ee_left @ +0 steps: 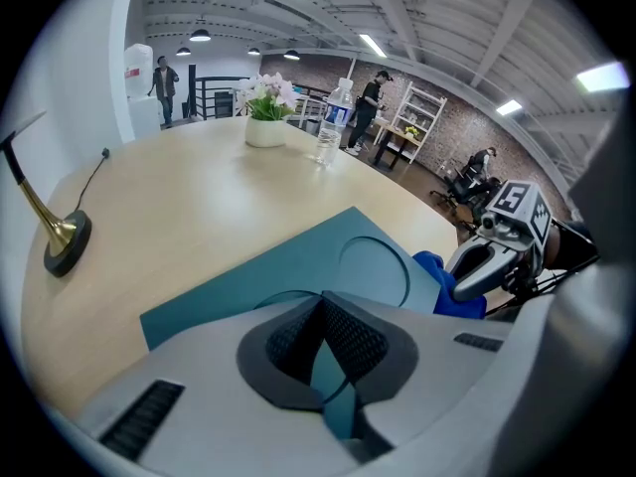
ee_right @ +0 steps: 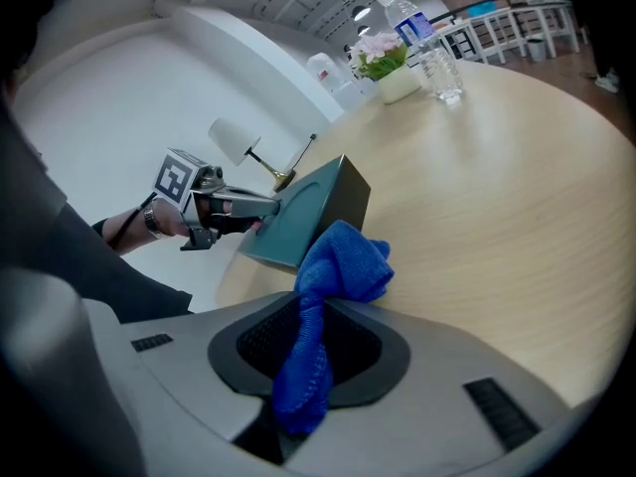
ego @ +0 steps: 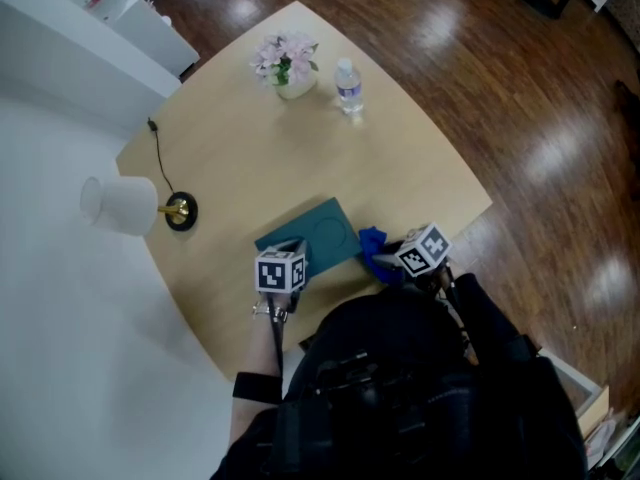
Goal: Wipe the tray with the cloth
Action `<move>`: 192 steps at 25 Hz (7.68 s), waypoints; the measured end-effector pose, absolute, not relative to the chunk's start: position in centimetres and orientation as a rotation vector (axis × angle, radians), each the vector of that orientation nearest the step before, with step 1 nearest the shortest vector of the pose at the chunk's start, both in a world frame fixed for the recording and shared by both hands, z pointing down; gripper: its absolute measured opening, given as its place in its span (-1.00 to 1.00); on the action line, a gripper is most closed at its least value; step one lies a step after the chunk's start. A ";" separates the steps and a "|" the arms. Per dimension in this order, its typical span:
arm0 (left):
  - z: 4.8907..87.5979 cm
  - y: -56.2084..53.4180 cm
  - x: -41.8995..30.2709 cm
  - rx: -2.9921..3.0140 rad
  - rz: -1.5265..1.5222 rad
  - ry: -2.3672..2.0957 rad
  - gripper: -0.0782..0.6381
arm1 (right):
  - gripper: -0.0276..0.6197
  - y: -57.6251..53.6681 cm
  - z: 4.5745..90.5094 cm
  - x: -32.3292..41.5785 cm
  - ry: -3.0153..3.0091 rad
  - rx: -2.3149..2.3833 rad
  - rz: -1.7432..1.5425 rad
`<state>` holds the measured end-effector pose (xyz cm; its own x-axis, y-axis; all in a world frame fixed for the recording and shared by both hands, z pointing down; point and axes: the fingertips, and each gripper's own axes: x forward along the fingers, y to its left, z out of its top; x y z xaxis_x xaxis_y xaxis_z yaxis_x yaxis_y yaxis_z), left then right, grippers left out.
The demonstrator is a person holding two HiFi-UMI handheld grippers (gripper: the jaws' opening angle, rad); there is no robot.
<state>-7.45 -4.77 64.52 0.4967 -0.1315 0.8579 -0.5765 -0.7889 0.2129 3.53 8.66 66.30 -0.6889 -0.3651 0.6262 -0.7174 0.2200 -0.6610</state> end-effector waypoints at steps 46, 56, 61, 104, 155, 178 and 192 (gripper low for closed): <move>64.3 -4.6 -7.3 2.274 1.234 -0.587 -0.77 | -0.66 7.6 64.7 4.2 -2.176 1.002 1.477; 61.3 -3.5 -9.5 2.257 1.137 -0.680 -0.77 | -0.66 -3.4 59.9 7.3 -2.161 1.102 1.015; 60.3 -1.1 -16.8 2.151 1.121 -0.825 -0.78 | -0.66 -9.3 59.7 6.5 -2.110 1.029 0.779; 59.5 -9.7 -11.1 2.293 1.138 -0.764 -0.78 | -0.66 -5.9 63.9 5.5 -2.000 0.988 0.798; 64.1 -5.9 -10.6 2.133 1.348 -0.587 -0.77 | -0.67 -11.6 63.8 3.5 -2.061 0.699 0.616; 63.9 -6.2 -10.7 2.169 1.330 -0.610 -0.77 | -0.67 6.8 64.9 -2.1 -2.127 0.274 0.737; 62.9 -6.1 -11.2 2.176 1.204 -0.702 -0.77 | -0.67 7.0 61.3 1.0 -2.211 0.374 0.788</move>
